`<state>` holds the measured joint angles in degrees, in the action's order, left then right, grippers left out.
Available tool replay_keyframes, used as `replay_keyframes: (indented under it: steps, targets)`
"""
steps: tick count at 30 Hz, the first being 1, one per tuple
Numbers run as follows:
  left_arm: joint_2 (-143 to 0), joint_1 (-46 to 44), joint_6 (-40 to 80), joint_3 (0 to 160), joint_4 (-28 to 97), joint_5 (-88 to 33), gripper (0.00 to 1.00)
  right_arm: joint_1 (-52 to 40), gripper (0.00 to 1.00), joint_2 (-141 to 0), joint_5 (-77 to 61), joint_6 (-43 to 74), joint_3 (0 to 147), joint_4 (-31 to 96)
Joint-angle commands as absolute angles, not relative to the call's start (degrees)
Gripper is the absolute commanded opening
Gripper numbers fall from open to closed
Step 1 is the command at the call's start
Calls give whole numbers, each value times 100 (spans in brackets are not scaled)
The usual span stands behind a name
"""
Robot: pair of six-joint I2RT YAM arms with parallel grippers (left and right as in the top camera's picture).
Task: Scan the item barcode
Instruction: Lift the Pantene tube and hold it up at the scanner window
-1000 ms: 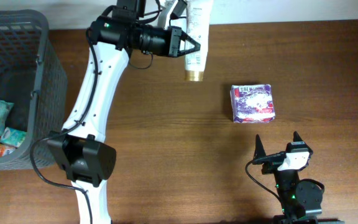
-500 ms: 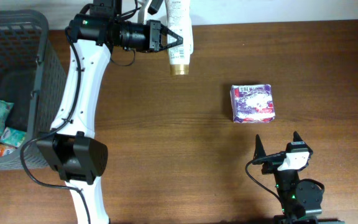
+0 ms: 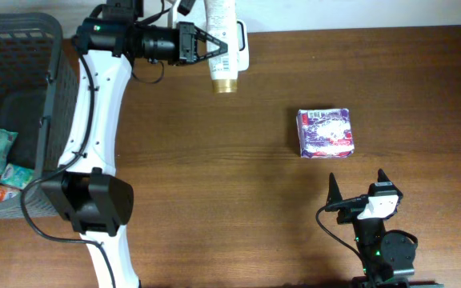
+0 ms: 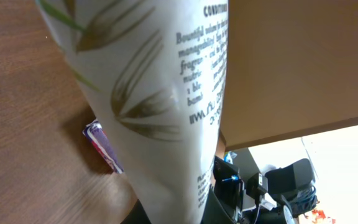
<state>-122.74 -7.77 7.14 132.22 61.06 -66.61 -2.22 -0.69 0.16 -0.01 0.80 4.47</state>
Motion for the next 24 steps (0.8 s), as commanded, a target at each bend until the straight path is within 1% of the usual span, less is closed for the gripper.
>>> replay_keyframes:
  steps: [1, 3, 6, 11, 13, 16, 20, 24]
  targets:
    - [-12182, -718, 598, 13397, 6171, -7120, 0, -185, 99, -36, 49, 1, 32, 467]
    - [-12182, -635, 515, 13397, 6442, -7120, 0, -185, 99, -36, 49, -1, 32, 467]
    - [-12182, -631, -47, 13397, 6654, -7118, 0, -185, 99, -36, 49, -1, 32, 467]
    - [-12182, -582, -187, 13397, 6654, -7129, 0, -185, 99, -36, 49, -1, 32, 467]
    - [-12182, -582, -425, 13397, 6652, -7417, 0, -185, 99, -36, 49, 1, 32, 467]
    - [-12182, -572, -445, 13397, 6652, -7415, 0, -185, 99, -36, 49, 1, 32, 467]
    - [-12182, -572, -438, 13397, 6681, -7126, 0, -185, 99, -36, 49, -1, 32, 467]
    - [-12182, -585, -440, 13397, 6995, -6462, 1, -185, 99, -36, 49, 1, 32, 467]
